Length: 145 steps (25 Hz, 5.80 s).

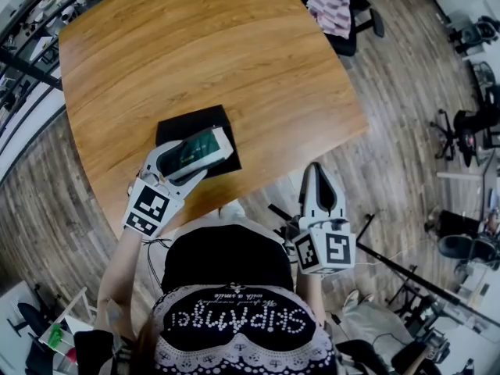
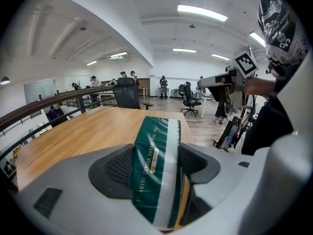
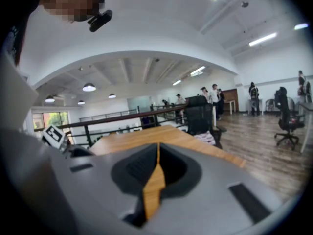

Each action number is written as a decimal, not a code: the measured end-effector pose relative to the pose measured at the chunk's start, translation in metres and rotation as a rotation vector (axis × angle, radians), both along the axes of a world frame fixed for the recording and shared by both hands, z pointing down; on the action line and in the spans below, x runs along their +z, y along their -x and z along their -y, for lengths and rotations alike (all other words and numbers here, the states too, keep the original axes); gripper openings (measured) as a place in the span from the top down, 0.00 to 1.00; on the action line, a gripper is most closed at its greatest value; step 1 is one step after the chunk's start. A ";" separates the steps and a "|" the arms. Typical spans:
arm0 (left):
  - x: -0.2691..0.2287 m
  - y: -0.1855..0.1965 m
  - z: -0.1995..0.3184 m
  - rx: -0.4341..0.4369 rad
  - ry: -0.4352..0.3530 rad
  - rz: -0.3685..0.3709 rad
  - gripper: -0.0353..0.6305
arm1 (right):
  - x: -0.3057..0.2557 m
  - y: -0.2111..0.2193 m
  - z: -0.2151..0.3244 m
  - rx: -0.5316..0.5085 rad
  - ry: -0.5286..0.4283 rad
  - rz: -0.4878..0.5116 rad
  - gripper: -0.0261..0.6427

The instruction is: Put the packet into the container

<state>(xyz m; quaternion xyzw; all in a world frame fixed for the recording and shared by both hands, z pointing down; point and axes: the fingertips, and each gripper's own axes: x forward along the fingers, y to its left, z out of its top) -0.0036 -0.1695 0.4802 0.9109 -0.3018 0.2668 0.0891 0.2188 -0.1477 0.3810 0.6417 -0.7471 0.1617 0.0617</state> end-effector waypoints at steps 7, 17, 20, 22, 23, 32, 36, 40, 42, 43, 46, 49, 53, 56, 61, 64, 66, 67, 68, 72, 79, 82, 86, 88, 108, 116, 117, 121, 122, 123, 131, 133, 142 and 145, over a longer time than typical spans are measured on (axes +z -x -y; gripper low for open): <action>0.013 -0.005 -0.005 0.049 0.022 0.034 0.47 | 0.000 0.001 0.000 -0.003 -0.002 0.000 0.91; 0.040 -0.009 -0.008 0.093 0.079 0.082 0.47 | 0.000 0.001 -0.001 -0.004 -0.003 -0.002 0.91; 0.051 -0.010 -0.006 0.099 0.108 0.096 0.47 | 0.000 0.000 -0.001 -0.002 -0.002 -0.003 0.91; 0.060 -0.010 -0.006 0.107 0.123 0.110 0.47 | 0.000 0.000 -0.001 0.000 0.000 -0.004 0.91; 0.064 -0.010 -0.006 0.110 0.128 0.113 0.47 | 0.000 -0.001 -0.001 0.000 0.000 -0.004 0.91; 0.082 -0.017 -0.002 0.140 0.165 0.149 0.47 | 0.000 -0.002 0.001 0.004 0.003 -0.005 0.91; 0.086 -0.020 -0.001 0.147 0.178 0.153 0.47 | 0.002 -0.002 0.000 0.003 0.004 -0.006 0.91; 0.090 -0.024 -0.003 0.159 0.184 0.183 0.47 | 0.002 -0.001 0.000 0.000 0.004 -0.005 0.91; 0.092 -0.026 -0.003 0.165 0.184 0.202 0.47 | 0.002 0.000 0.000 -0.002 0.004 -0.005 0.91; 0.093 -0.027 -0.003 0.167 0.185 0.212 0.46 | 0.002 0.000 0.001 -0.003 0.005 -0.004 0.91; 0.097 -0.030 -0.002 0.170 0.194 0.239 0.47 | 0.002 0.001 0.001 -0.005 0.002 -0.003 0.91; 0.099 -0.032 -0.001 0.169 0.201 0.251 0.46 | 0.002 0.001 0.000 -0.003 0.004 -0.001 0.91; 0.098 -0.032 -0.003 0.167 0.203 0.251 0.46 | 0.001 0.002 -0.001 -0.006 0.001 0.002 0.91; 0.097 -0.032 -0.003 0.167 0.199 0.250 0.46 | -0.001 0.005 0.000 -0.012 -0.001 0.004 0.91; 0.095 -0.032 -0.001 0.166 0.178 0.246 0.46 | -0.003 0.008 0.001 -0.018 -0.003 0.004 0.91; 0.095 -0.033 0.000 0.161 0.178 0.241 0.46 | -0.002 0.008 0.001 -0.019 -0.003 0.003 0.91; 0.093 -0.034 0.000 0.150 0.192 0.217 0.44 | -0.001 0.007 0.001 -0.017 -0.003 0.003 0.91; 0.091 -0.034 0.000 0.141 0.200 0.199 0.44 | -0.001 0.007 0.000 -0.015 -0.003 0.002 0.91; 0.089 -0.033 0.001 0.132 0.207 0.181 0.43 | -0.001 0.007 -0.001 -0.014 -0.003 0.002 0.91; 0.081 -0.029 0.005 0.097 0.234 0.125 0.43 | -0.002 0.008 -0.001 -0.013 -0.001 0.001 0.91; 0.075 -0.023 0.008 0.068 0.232 0.102 0.43 | -0.001 0.010 0.000 -0.022 0.001 -0.001 0.91; 0.068 -0.022 0.009 0.047 0.235 0.065 0.43 | -0.002 0.012 0.000 -0.027 -0.001 0.000 0.91; 0.058 -0.023 0.013 0.025 0.230 0.020 0.43 | -0.003 0.013 0.003 -0.034 -0.004 0.000 0.91; 0.051 -0.022 0.014 0.018 0.211 0.009 0.43 | -0.003 0.014 0.003 -0.038 -0.006 -0.001 0.91; -0.062 0.023 0.025 -0.292 -0.121 -0.202 0.88 | -0.020 0.030 0.002 -0.104 -0.056 -0.006 0.91; -0.126 0.073 0.008 -0.484 -0.270 -0.292 0.90 | -0.038 0.049 0.006 -0.156 -0.101 -0.005 0.91; -0.133 0.079 0.003 -0.510 -0.283 -0.313 0.90 | -0.041 0.052 0.005 -0.163 -0.106 -0.004 0.91; -0.157 0.103 -0.013 -0.592 -0.335 -0.363 0.90 | -0.046 0.065 0.008 -0.193 -0.124 -0.002 0.91; -0.162 0.107 -0.017 -0.608 -0.349 -0.368 0.90 | -0.047 0.068 0.009 -0.200 -0.127 -0.001 0.91; -0.167 0.112 -0.021 -0.623 -0.366 -0.372 0.90 | -0.047 0.071 0.010 -0.207 -0.129 -0.001 0.91; -0.198 0.133 -0.063 -0.710 -0.467 -0.409 0.90 | -0.056 0.079 -0.004 -0.236 -0.149 0.006 0.91; -0.200 0.137 -0.072 -0.729 -0.475 -0.415 0.90 | -0.059 0.078 -0.008 -0.236 -0.156 0.010 0.91; -0.186 0.152 -0.112 -0.818 -0.451 -0.420 0.90 | -0.069 0.066 -0.029 -0.219 -0.174 0.021 0.91; -0.179 0.147 -0.118 -0.814 -0.439 -0.421 0.90 | -0.065 0.064 -0.034 -0.217 -0.170 0.023 0.91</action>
